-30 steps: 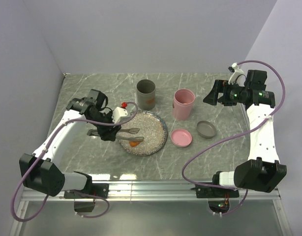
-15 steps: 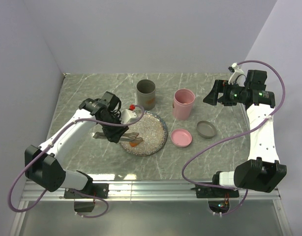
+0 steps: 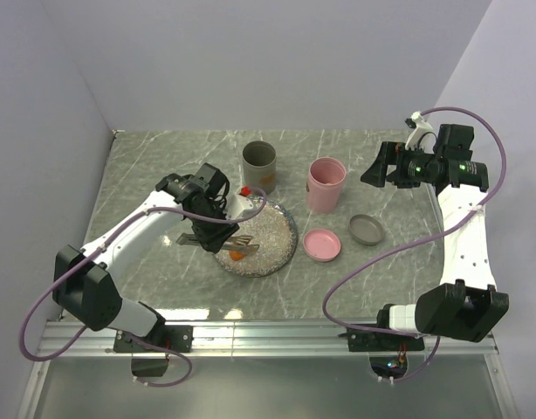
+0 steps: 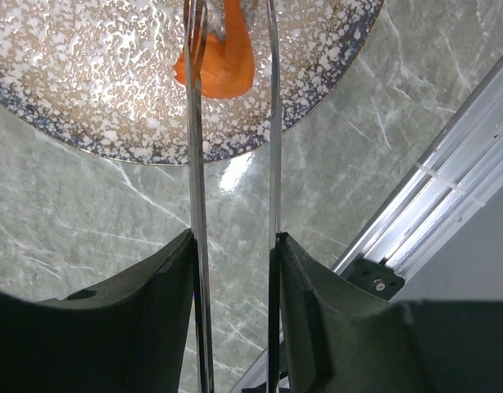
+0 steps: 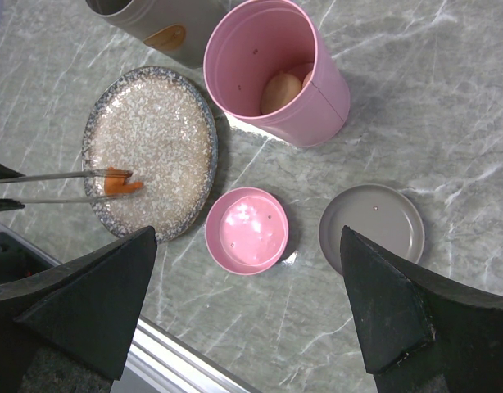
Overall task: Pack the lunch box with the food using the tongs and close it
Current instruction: Pick up the fake food from the plate.
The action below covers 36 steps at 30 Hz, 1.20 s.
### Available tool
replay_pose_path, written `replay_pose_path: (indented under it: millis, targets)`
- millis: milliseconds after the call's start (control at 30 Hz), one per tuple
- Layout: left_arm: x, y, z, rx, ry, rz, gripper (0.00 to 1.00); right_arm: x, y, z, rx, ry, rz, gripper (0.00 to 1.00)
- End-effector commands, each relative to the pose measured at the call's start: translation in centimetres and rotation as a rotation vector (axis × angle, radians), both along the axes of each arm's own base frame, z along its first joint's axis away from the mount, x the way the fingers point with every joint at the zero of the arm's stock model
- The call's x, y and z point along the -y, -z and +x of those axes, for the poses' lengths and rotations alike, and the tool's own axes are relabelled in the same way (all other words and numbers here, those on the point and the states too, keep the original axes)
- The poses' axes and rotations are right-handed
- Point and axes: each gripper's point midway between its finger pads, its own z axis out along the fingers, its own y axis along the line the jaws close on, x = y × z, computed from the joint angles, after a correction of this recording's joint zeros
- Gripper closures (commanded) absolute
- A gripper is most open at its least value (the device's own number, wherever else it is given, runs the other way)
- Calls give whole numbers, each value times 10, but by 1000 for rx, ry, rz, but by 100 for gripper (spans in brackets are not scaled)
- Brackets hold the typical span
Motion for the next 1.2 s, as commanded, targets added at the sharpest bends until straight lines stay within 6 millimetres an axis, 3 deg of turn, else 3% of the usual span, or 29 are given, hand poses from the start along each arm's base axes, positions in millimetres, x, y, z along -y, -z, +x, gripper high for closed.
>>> replay_pose_path:
  millis: [0,967,1167]
  targets:
    - [11,-14,11,53,-5,-35,53,-2,-10,-7,35,-9,-16,0]
    - [10,7,4,52,9,41,57,-1,-11,-5,35,-8,-22,0]
    - [9,11,1,45,15,55,68,-1,-10,-6,35,-8,-22,0]
